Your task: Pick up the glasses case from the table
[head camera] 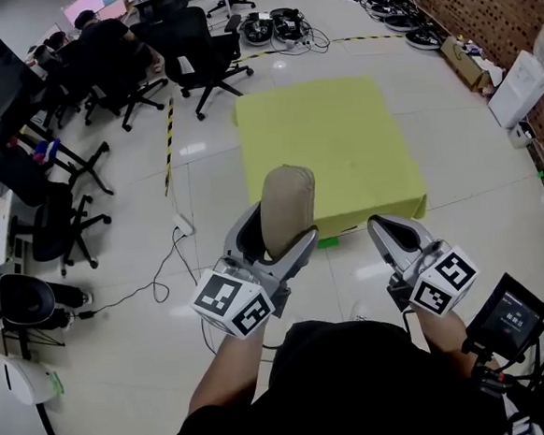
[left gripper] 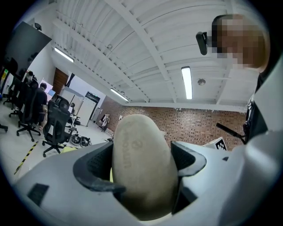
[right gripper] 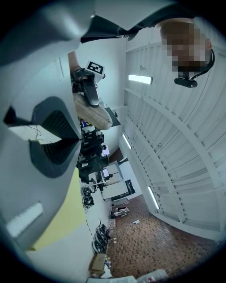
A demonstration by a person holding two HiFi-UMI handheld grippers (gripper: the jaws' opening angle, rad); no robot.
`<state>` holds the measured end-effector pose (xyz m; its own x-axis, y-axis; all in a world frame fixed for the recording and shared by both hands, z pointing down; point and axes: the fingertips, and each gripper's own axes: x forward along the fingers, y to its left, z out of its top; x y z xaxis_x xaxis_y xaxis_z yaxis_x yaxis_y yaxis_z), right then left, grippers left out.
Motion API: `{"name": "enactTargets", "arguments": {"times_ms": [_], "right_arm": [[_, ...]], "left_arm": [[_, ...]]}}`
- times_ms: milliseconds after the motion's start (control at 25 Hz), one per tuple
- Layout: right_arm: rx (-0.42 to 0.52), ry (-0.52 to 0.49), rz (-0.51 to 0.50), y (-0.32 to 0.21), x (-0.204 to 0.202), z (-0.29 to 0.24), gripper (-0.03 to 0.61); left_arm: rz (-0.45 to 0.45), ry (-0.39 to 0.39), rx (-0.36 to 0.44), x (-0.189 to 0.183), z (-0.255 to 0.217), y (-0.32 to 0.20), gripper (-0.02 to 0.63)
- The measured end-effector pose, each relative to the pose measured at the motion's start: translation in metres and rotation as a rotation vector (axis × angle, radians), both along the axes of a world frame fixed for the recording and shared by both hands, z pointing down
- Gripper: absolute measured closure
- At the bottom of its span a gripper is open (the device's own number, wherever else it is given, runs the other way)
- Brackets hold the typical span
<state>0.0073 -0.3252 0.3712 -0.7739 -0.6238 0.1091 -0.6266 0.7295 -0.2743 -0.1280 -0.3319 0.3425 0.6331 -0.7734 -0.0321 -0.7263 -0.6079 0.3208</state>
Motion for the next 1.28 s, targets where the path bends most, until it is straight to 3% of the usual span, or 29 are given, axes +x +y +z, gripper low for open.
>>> {"name": "enactTargets", "arguments": {"times_ms": [520, 1280], "right_arm": [[0.005, -0.008, 0.0, 0.0014, 0.0049, 0.006, 0.578], [0.006, 0.0, 0.017, -0.0012, 0.0081, 0.0071, 0.578]], "left_arm": [[-0.003, -0.065, 0.016, 0.0058, -0.0033, 0.0061, 0.201], [0.017, -0.067, 0.026, 0.0076, -0.0051, 0.0004, 0.202]]}}
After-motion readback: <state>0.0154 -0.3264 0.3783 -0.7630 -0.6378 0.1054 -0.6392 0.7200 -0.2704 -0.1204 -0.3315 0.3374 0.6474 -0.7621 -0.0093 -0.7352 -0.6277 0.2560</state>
